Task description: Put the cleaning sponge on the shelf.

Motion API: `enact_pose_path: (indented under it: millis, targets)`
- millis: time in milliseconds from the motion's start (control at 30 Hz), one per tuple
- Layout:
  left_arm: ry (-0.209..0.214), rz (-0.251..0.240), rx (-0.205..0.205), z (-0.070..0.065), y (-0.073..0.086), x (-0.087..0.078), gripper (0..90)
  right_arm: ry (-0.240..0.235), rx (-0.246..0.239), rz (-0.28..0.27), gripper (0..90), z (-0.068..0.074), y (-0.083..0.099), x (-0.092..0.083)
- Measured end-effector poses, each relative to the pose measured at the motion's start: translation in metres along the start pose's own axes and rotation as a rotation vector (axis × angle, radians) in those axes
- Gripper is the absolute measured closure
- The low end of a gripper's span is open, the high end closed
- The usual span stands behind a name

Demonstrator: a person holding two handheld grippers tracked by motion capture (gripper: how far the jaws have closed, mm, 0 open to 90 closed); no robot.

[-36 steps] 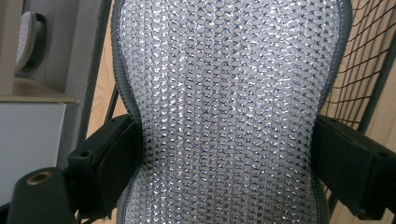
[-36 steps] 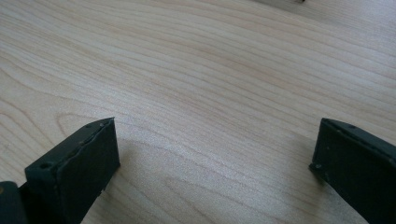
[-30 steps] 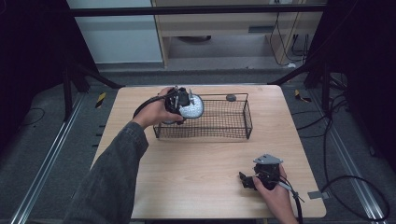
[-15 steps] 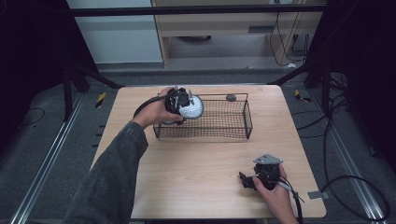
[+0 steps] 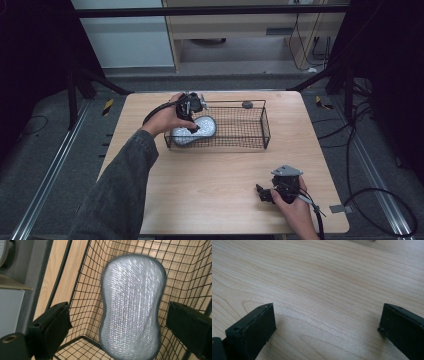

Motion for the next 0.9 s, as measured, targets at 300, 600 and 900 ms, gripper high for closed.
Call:
enact_pose_path:
  millis: [300,600,900]
  targets:
    - [0.005,-0.026,-0.007,-0.001,-0.003,-0.007,10.1,0.0,0.0,0.0,0.7,0.0,0.0,0.0]
    - [0.015,-0.032,-0.006,-0.004,-0.003,-0.013,15.5,0.0,0.0,0.0,0.7,0.0,0.0,0.0]
    - [0.023,-0.058,-0.024,-0.011,-0.006,-0.021,16.8,-0.001,0.002,0.001,0.7,0.0,0.0,0.0]
Point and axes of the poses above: each handheld gripper's, and its own axes: x roughly forward along the jaws, y roughly out of its underside, z roughly to its left, the point moved 10 cm from there along x, roughly forward along the jaws, and after that the axes turned 12 degrees about -y, right-handed, at the moved point
